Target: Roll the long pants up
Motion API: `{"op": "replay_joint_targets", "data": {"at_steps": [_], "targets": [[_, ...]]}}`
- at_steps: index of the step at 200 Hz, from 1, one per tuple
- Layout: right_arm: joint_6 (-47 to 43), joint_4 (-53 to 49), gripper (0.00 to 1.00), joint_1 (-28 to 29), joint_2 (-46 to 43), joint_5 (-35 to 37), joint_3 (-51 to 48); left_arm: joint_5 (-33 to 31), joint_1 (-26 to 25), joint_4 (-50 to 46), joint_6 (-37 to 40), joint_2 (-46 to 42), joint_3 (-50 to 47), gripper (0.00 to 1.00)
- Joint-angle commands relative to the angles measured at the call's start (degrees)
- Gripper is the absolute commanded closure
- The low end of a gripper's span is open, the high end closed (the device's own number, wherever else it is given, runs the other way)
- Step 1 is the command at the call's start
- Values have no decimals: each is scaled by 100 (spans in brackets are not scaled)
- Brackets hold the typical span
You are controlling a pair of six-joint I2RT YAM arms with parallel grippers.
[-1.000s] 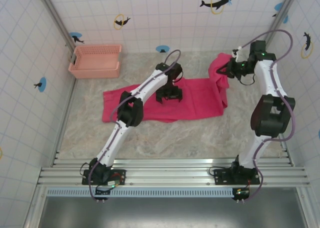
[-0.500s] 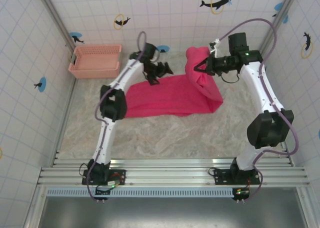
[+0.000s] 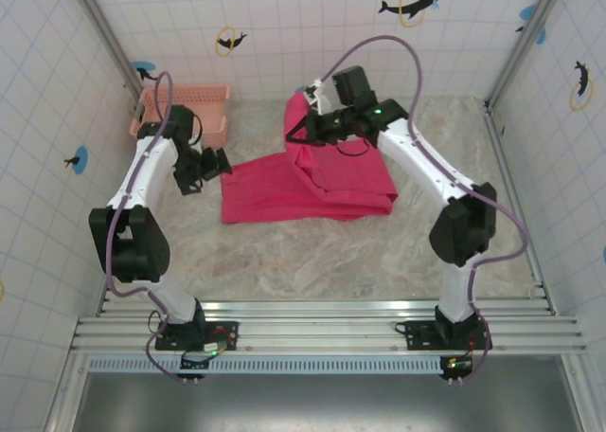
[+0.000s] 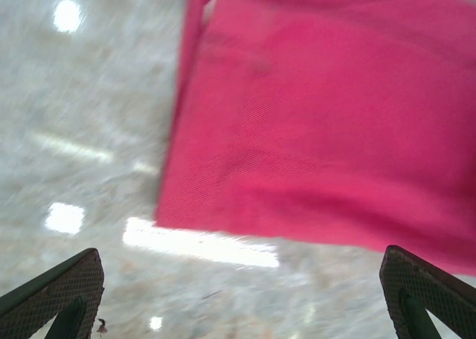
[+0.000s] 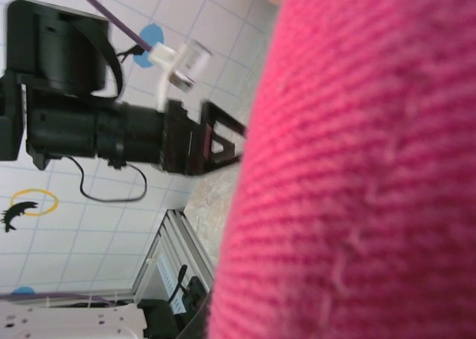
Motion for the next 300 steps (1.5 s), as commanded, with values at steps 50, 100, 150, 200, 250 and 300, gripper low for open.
{"op": "replay_joint_targets", "data": {"at_steps": [50, 100, 150, 200, 250, 300], "targets": [[127, 121, 89, 967, 2807, -34, 1947, -467, -7, -652, 956, 148, -304, 3], [-113, -574, 46, 1028, 3356, -116, 2728, -782, 13, -811, 1235, 368, -264, 3], [-679, -1503, 40, 165, 2137, 262, 2702, -1112, 67, -785, 1468, 591, -207, 2], [-1818, -2559, 40, -1246, 709, 1027, 815, -888, 47, -617, 1433, 509, -212, 3], [-2586, -2665, 40, -2030, 425, 1571, -831, -558, -210, -438, 1263, 752, -346, 2], [-2961, -2717, 40, -2104, 908, 2431, -858, -799, -892, -677, 924, 949, 89, 3]]}}
